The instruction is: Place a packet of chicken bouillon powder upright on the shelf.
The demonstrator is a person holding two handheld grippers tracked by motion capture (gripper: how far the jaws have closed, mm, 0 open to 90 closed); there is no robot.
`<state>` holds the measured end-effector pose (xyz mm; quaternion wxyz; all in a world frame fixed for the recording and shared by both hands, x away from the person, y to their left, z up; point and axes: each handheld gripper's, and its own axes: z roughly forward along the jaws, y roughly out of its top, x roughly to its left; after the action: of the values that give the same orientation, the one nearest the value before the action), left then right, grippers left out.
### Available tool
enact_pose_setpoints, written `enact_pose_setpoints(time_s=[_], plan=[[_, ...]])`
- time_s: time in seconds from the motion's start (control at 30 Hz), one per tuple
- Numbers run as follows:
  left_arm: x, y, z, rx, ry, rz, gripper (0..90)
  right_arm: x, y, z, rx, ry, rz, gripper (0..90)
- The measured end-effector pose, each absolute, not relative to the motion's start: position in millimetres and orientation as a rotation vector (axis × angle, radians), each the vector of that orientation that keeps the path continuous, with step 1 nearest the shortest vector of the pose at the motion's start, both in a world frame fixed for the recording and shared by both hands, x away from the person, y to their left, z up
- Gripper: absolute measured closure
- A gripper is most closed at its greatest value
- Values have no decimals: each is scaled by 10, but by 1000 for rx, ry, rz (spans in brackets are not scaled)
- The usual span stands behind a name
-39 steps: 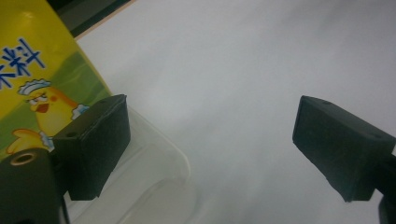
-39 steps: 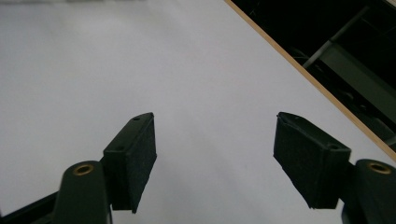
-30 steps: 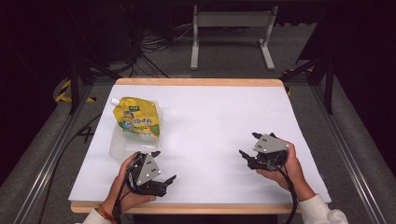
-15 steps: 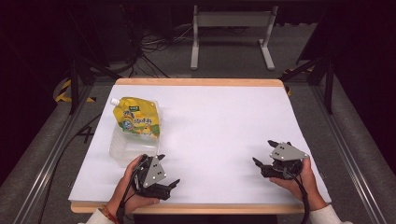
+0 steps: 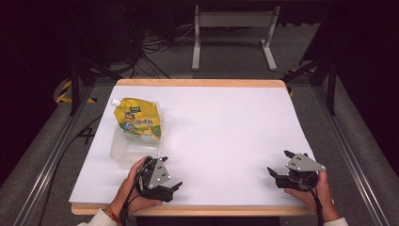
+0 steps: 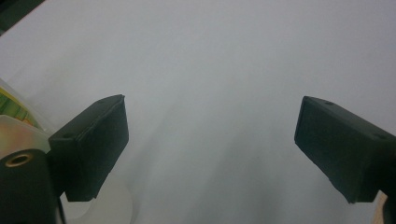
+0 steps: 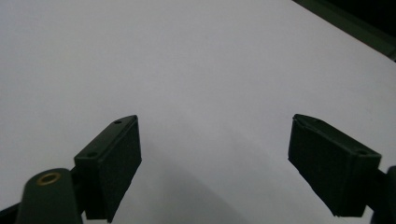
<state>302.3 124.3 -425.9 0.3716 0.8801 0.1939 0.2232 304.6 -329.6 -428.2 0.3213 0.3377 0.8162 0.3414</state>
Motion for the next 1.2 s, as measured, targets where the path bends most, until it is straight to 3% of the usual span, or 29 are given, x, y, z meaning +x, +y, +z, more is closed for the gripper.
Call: enact_pose_setpoints(time_s=[1.2], plan=[[3054,1193,-4289,2268,432,540,101,2891,-3421,-4411,959,2155,901,161]])
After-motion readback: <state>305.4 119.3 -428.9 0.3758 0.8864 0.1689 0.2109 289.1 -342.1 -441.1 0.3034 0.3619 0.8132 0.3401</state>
